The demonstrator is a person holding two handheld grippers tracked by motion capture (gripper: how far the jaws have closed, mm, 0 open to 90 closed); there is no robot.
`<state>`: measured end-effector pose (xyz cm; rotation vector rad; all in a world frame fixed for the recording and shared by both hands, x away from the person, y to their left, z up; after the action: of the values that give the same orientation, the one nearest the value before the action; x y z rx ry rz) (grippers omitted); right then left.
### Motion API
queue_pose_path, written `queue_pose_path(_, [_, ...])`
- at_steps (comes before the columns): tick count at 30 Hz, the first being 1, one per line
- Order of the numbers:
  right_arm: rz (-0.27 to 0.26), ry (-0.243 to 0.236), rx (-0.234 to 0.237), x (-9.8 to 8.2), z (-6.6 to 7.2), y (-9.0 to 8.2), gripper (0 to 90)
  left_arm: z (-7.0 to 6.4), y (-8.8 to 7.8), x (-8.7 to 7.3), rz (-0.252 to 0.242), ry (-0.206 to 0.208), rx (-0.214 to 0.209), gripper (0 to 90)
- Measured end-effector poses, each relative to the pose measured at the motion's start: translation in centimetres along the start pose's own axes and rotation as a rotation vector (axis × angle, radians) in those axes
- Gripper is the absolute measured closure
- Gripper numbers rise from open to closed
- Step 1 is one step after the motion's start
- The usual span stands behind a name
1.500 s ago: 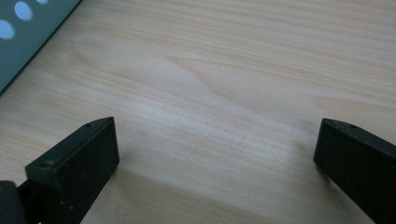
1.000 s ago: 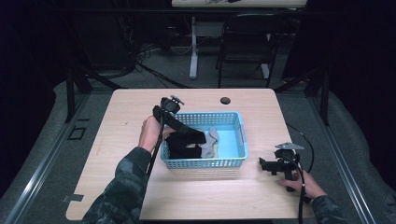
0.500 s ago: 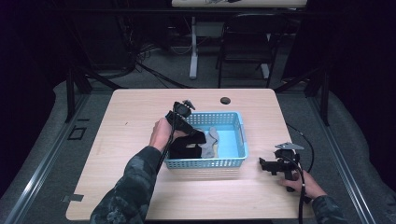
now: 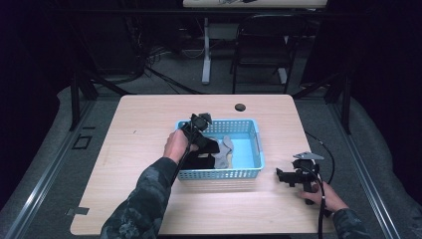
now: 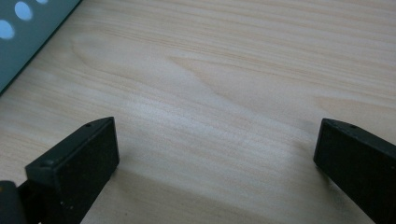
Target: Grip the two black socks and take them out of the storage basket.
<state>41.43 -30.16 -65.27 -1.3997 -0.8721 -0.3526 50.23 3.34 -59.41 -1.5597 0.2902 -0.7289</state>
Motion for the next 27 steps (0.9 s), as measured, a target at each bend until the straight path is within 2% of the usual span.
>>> queue_pose_path(3, [-0.004,0.000,0.004,0.0,0.0,0.0,0.0,0.2,0.1,-0.2,0.004,0.001,-0.008,83.5])
queue_pose_path(5, [-0.004,0.000,0.004,0.0,0.0,0.0,0.0,0.3,-0.3,-0.1,-0.016,0.003,-0.009,85.1])
queue_pose_path(11, [-0.004,0.001,0.004,0.0,0.0,0.0,0.0,0.7,-1.7,-0.1,-0.062,0.006,-0.004,86.0])
queue_pose_path(15, [-0.003,0.001,0.004,0.0,0.0,0.0,0.0,0.9,-3.4,0.0,-0.109,0.012,-0.005,86.0])
queue_pose_path(20, [-0.003,0.001,0.004,0.0,0.0,0.0,0.0,0.9,-4.8,0.2,-0.153,0.017,-0.018,85.9])
queue_pose_path(27, [-0.005,0.000,0.004,0.0,0.0,0.0,0.0,1.0,-7.2,0.5,-0.207,0.039,-0.015,85.9])
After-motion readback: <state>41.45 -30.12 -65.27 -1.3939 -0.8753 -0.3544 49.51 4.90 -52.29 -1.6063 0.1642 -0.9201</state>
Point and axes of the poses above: each handheld gripper's, and its own axes: y roughly forward along the jaws, x roughly out of its top, z roughly to its left, the point moved 9 cm from there along y, roughly forward along the jaws, and after that the axes turned 6 degrees about -y, right-handed, at the moved point
